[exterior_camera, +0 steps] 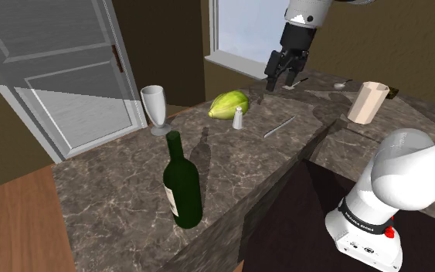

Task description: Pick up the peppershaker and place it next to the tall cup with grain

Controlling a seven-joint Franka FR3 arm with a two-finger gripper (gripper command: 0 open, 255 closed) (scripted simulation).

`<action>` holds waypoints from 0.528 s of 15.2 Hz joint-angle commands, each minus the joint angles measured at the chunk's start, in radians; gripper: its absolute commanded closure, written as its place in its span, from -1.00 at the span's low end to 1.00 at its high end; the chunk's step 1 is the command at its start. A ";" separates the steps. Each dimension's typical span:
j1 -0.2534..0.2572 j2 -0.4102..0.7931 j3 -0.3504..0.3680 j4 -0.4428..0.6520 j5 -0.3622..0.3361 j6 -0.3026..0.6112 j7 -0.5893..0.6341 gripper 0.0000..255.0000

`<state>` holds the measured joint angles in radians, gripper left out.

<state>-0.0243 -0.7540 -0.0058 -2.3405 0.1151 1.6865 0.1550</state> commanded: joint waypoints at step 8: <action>-0.042 0.186 -0.004 -0.026 -0.027 0.217 0.028 -1.00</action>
<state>-0.0612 -0.5957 -0.0106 -2.3621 0.0914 1.8686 0.1760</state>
